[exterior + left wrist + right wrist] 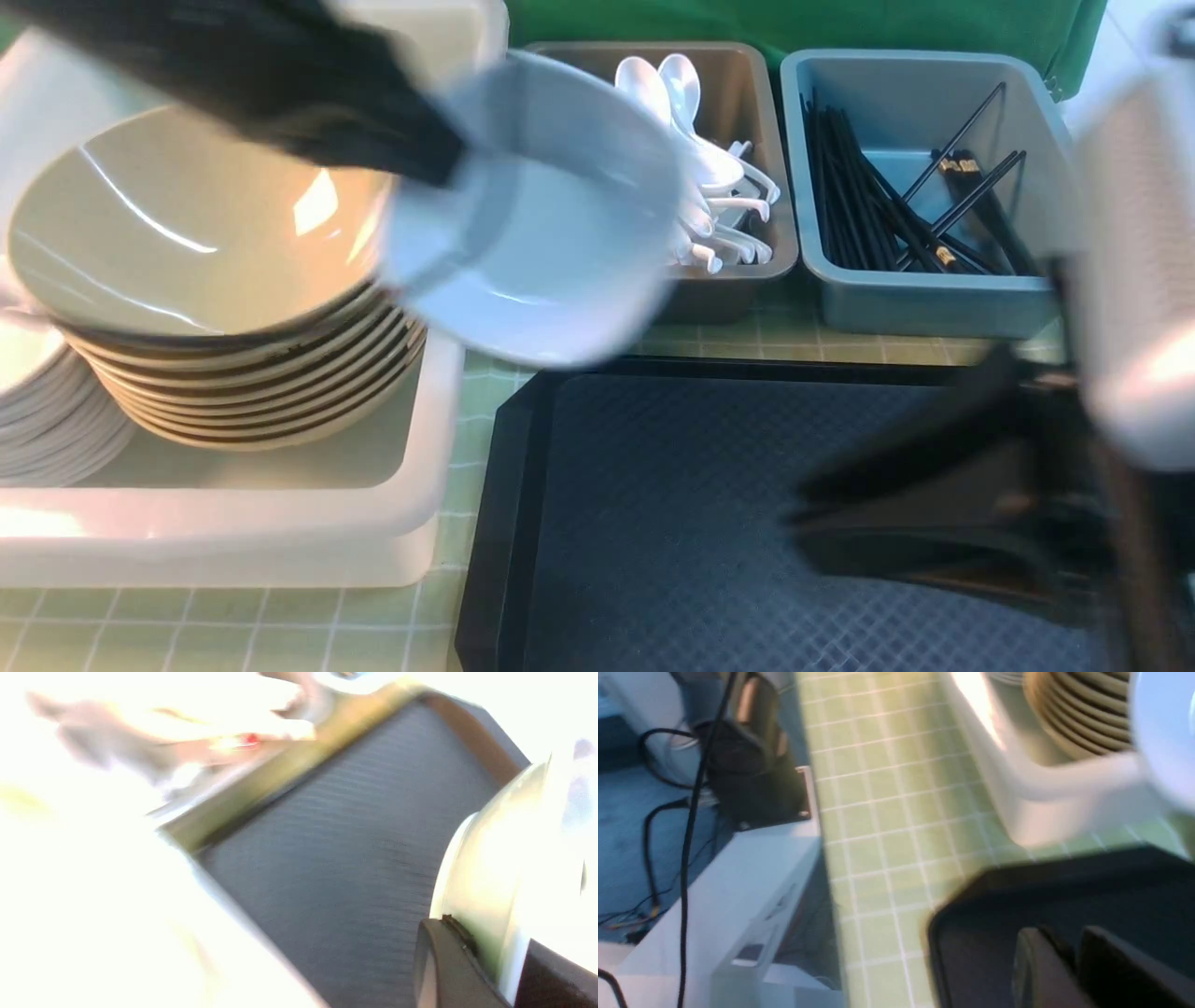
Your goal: On green table put chopsticks spoon bowls plates into blue grey white boxes.
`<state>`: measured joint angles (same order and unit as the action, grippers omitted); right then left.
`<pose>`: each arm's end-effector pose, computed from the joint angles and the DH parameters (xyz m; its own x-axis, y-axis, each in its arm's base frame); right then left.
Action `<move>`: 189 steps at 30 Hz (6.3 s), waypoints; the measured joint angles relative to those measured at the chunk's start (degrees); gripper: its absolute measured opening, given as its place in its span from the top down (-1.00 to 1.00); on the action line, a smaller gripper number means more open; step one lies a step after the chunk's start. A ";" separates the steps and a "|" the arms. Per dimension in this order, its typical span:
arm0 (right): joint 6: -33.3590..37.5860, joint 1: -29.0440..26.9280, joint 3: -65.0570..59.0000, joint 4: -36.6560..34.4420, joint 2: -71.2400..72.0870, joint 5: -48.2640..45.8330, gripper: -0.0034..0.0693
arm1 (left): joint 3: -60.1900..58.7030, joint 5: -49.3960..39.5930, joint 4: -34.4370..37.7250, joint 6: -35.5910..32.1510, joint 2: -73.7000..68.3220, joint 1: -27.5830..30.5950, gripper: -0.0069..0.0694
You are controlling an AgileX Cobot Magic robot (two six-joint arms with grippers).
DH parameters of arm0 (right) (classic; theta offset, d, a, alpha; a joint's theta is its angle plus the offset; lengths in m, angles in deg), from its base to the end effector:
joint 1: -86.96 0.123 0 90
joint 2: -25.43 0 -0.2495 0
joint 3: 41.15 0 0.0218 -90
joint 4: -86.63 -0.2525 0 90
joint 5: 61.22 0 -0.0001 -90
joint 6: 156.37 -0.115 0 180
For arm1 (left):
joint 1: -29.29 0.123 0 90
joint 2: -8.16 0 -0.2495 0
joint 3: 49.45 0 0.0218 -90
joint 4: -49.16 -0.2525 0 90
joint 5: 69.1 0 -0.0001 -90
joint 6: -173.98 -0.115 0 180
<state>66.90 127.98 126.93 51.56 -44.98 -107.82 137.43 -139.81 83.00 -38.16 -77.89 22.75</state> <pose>0.1579 0.2010 0.3561 -0.1352 -0.4801 -0.8667 -0.9444 0.3270 -0.0339 0.2722 -0.0921 0.3593 -0.6486 0.3623 -0.6693 0.6420 0.7328 -0.2254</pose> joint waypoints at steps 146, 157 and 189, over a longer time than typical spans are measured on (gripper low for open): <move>-26.86 -30.25 -48.72 22.88 48.71 43.75 0.64 | -84.34 51.59 -26.21 33.45 77.93 6.00 0.82; -26.86 -30.25 -48.72 22.88 48.71 43.75 0.63 | -84.34 51.59 -26.21 33.45 77.93 3.26 0.82; -14.23 -48.49 -57.80 22.94 61.96 23.56 0.55 | -84.34 51.65 -26.15 33.45 77.93 3.26 0.82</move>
<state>52.67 79.49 69.13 74.50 16.98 -84.26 53.09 -88.16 56.85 -4.70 0.04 26.01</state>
